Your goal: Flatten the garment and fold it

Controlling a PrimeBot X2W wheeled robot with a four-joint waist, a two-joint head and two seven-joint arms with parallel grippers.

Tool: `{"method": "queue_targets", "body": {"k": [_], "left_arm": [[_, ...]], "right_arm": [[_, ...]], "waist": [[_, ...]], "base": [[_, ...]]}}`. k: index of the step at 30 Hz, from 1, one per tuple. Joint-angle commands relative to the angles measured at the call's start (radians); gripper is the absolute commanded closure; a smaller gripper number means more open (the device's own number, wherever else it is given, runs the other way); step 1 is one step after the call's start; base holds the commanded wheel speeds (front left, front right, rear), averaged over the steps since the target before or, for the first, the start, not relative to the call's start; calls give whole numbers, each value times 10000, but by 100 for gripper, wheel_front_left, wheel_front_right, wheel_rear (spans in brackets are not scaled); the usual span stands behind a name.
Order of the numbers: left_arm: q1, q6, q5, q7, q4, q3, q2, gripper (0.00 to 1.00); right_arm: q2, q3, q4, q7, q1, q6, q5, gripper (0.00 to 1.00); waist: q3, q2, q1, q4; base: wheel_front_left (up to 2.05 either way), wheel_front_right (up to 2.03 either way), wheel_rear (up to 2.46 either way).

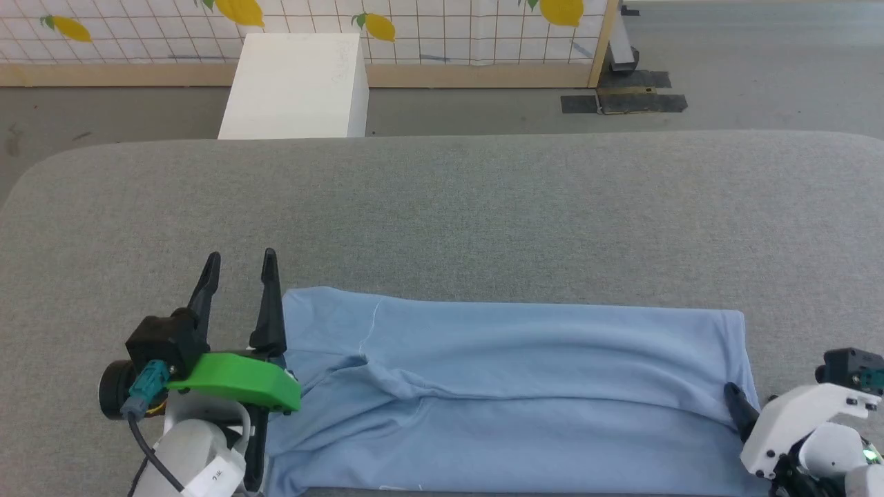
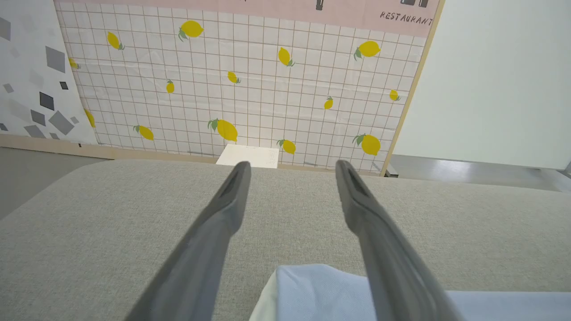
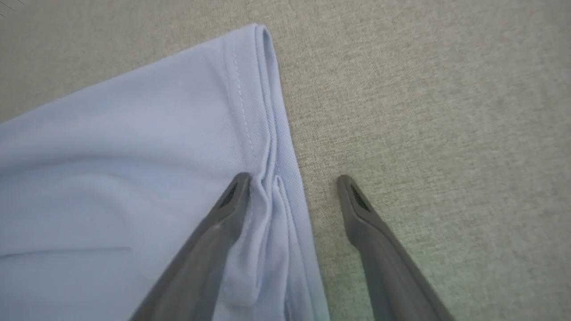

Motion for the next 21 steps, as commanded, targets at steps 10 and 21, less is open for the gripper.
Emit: {"method": "queue_targets", "body": {"k": [10, 21], "left_arm": [[-107, -558, 491, -42, 498, 447, -521, 0], [-117, -838, 750, -43, 578, 816, -779, 0]], "right_arm": [[18, 540, 96, 2329, -37, -17, -104, 100], [18, -859, -1443, 1847, -43, -17, -1566, 100]], "waist": [[-69, 0, 0, 28], [107, 0, 0, 37]], "base": [[0, 0, 0], [0, 0, 0]]}}
